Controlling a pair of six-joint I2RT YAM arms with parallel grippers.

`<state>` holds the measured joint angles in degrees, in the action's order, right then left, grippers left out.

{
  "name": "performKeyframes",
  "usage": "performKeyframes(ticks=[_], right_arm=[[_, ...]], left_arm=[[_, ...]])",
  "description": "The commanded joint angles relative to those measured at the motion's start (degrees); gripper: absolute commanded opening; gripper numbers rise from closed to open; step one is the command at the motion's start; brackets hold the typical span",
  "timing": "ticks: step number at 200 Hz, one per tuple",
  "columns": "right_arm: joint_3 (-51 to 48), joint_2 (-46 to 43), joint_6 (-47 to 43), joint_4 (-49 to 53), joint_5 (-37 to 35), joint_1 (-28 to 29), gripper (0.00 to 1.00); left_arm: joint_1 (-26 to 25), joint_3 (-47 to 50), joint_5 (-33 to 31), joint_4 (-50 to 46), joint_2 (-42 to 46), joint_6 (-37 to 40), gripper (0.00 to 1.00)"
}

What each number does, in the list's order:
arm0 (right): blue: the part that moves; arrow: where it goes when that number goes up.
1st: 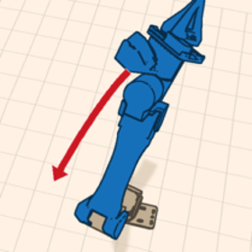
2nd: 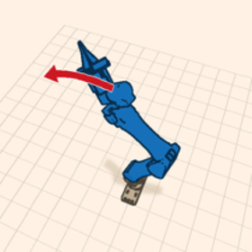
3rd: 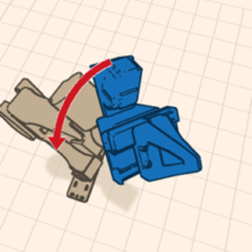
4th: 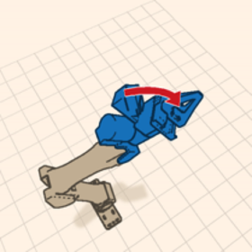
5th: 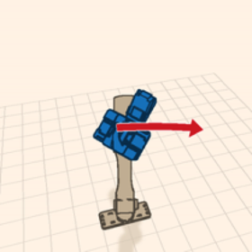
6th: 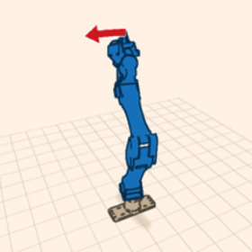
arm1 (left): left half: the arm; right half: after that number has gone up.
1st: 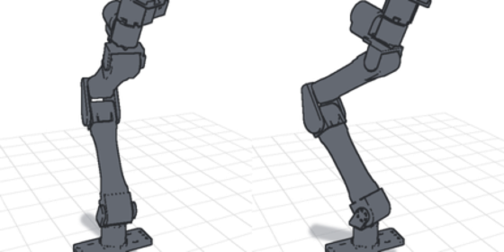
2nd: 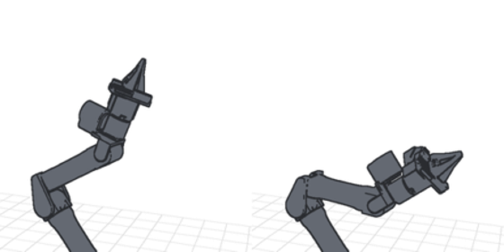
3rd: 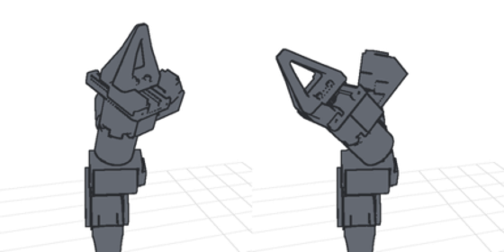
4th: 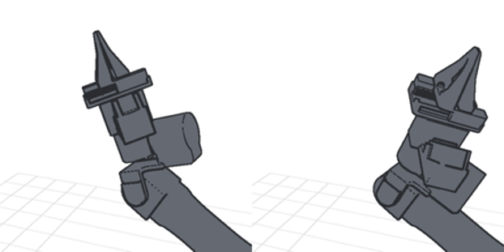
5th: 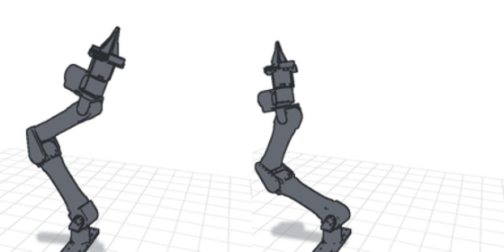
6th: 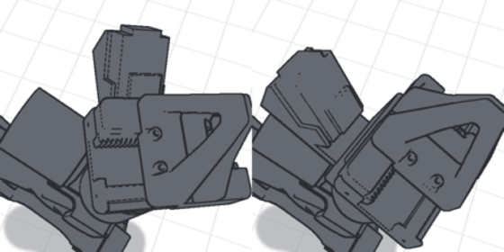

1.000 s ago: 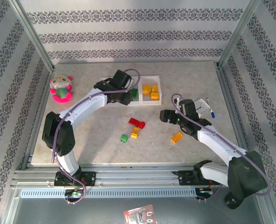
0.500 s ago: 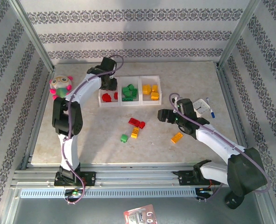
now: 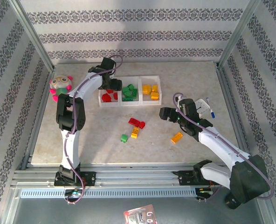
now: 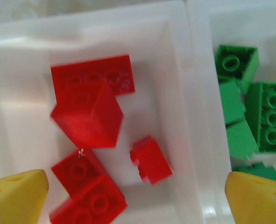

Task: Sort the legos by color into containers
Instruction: Place the lego in the container, then pick up the lego from the bottom-right of the table.

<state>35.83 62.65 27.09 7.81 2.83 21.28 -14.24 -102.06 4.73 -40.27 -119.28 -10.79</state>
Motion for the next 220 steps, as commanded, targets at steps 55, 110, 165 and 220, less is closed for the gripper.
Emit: performKeyframes(ticks=[55,110,165,220], right_arm=[[4.6,1.2,6.0,13.8,-3.9,0.7,0.98],[8.2,2.7,22.8,24.7,-15.6,5.5,0.98],[8.7,10.5,39.9,31.8,-15.8,9.6,0.97],[6.8,16.1,42.9,30.3,-12.3,9.7,0.97]], left_arm=[[-6.6,23.5,11.3,18.2,24.0,18.9,0.99],[-14.4,32.4,22.2,16.2,33.5,29.8,0.99],[-15.6,39.5,30.5,21.1,37.5,35.4,0.99],[-15.6,47.0,34.3,29.0,41.3,34.2,0.99]])
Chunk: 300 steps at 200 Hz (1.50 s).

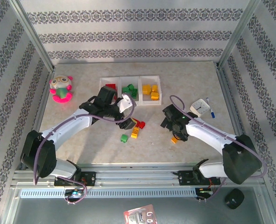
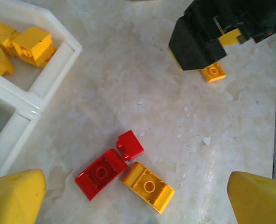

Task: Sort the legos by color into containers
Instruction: Pick up the lego from the bottom-right of the table, then place the lego in the container.

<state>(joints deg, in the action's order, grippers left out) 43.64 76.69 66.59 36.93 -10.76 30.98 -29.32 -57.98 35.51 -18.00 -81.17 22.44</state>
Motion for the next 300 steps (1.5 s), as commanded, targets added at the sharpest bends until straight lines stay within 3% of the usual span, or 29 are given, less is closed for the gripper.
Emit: performKeyframes(ticks=[1,43,85,125,180,195,255,300], right_arm=[[-1.0,2.2,3.3,1.2,1.3,-0.1,0.97],[-0.2,6.3,2.4,0.5,1.2,-0.4,0.95],[-0.3,10.6,1.4,-2.5,3.2,-1.5,0.84],[1.9,14.2,1.6,-2.0,4.4,-1.7,0.62],[3.3,12.9,-0.7,0.6,3.9,-2.1,0.2],[4.4,11.9,-2.9,1.2,3.7,-2.3,0.12],[15.9,11.6,-12.7,3.1,3.3,-3.0,0.09],[30.2,19.4,-21.1,-1.9,4.3,-4.4,0.09]], left_arm=[[-0.5,3.1,3.6,6.9,3.3,1.0,0.99],[-0.5,9.1,3.4,12.1,6.3,1.0,0.99],[-0.5,10.5,3.5,14.0,6.6,0.6,0.99],[-0.5,10.9,2.9,13.4,7.3,0.7,0.99],[-0.5,13.8,0.3,16.1,8.8,-0.2,0.99],[-0.5,14.3,-0.4,17.7,9.0,-2.8,0.99],[-0.5,18.4,-4.6,24.5,11.6,-10.8,0.99],[0.0,22.2,-10.1,26.0,16.7,-15.6,0.99]])
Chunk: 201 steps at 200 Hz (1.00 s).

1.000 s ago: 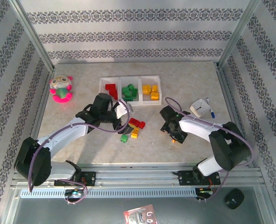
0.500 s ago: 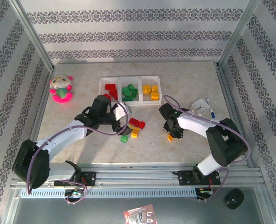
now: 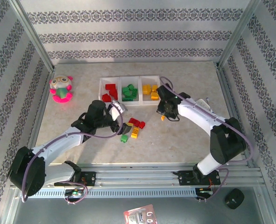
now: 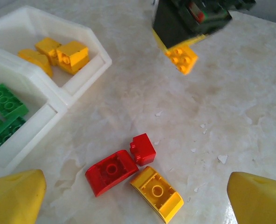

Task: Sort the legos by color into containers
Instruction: Place the lego in the container.

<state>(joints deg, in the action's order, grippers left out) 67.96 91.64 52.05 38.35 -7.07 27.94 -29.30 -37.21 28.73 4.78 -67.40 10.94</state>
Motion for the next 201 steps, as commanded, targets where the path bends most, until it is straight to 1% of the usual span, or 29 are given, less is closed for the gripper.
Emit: performKeyframes(ticks=[1,26,70,80,94,102,116,126,132,139,158,178,191,201], right_arm=[[6.2,4.6,-6.7,-3.6,0.7,-1.4,0.09],[14.8,12.6,-10.4,-7.1,3.9,-3.6,0.1],[32.2,27.7,-16.6,-7.7,4.3,-4.9,0.11],[35.5,30.3,-17.0,-7.8,4.6,-5.3,0.11],[40.0,33.6,-17.4,-7.1,5.2,-5.7,0.14],[42.3,34.7,-17.7,-6.7,5.5,-6.0,0.19],[44.8,35.5,-18.4,-6.4,6.3,-6.2,0.36],[45.5,35.1,-18.9,-6.3,6.9,-6.4,0.47],[45.3,34.4,-19.2,-6.2,7.1,-6.4,0.52],[44.4,33.4,-19.7,-6.4,7.3,-6.5,0.58],[39.5,29.2,-21.2,-7.8,7.8,-6.6,0.67],[32.1,23.4,-23.0,-9.7,9.2,-6.7,0.77],[26.6,19.1,-24.9,-11.0,10.8,-6.9,0.84],[22.8,15.9,-26.0,-11.3,11.9,-7.0,0.88]], left_arm=[[-0.1,1.5,-3.4,3.1,3.1,-4.1,0.99],[-0.1,2.5,-3.9,1.0,5.2,-4.0,0.99],[-0.1,2.8,-4.2,-2.4,6.1,-3.7,0.99],[-0.1,2.6,-5.4,-3.3,5.8,-5.0,1.0],[-0.1,2.1,-7.1,-4.9,5.6,-6.3,0.99],[-0.2,1.9,-8.5,-5.6,5.6,-7.1,0.99],[-0.1,1.1,-12.0,-7.4,5.6,-9.5,0.97],[-0.2,-0.4,-14.4,-10.5,5.1,-11.4,0.96],[-0.2,-1.6,-15.4,-12.6,4.7,-12.2,0.96],[-0.1,-2.9,-16.0,-15.2,4.0,-13.0,0.99],[-0.4,-5.9,-17.0,-20.8,1.9,-15.1,0.99],[-1.8,-7.3,-20.6,-23.3,1.3,-18.1,0.99],[-3.1,-7.9,-23.7,-24.4,1.6,-22.1,0.99],[-3.5,-8.6,-23.6,-26.2,1.5,-25.8,0.99]])
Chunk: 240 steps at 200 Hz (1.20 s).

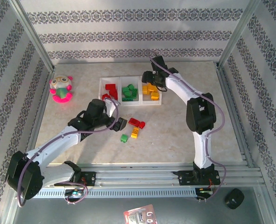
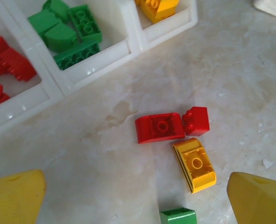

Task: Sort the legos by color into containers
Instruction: Place the lego in the container, then pick up the lego from the middle-left of the table.

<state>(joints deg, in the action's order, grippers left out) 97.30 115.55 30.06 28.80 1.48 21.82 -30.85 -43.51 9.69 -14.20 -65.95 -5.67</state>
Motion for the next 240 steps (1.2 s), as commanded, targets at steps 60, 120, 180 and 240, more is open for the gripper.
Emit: performKeyframes(ticks=[60,120,180,240], right_arm=[[-25.6,-25.4,-9.5,-4.5,12.0,-1.1,0.98],[-33.2,-30.9,-10.7,-6.3,12.0,-1.4,0.98],[-35.1,-32.1,-10.1,-8.9,11.9,-1.7,0.98],[-35.9,-32.6,-9.5,-10.2,12.0,-2.3,0.98]], left_arm=[[-11.0,-3.3,-13.6,-12.8,-4.7,-19.0,0.99],[-13.3,-4.6,-14.2,-16.3,-13.9,-21.0,0.96],[-13.5,-8.1,-10.6,-14.3,-22.2,-22.2,0.92],[-15.2,-11.8,-8.3,-17.1,-28.9,-24.5,0.82]])
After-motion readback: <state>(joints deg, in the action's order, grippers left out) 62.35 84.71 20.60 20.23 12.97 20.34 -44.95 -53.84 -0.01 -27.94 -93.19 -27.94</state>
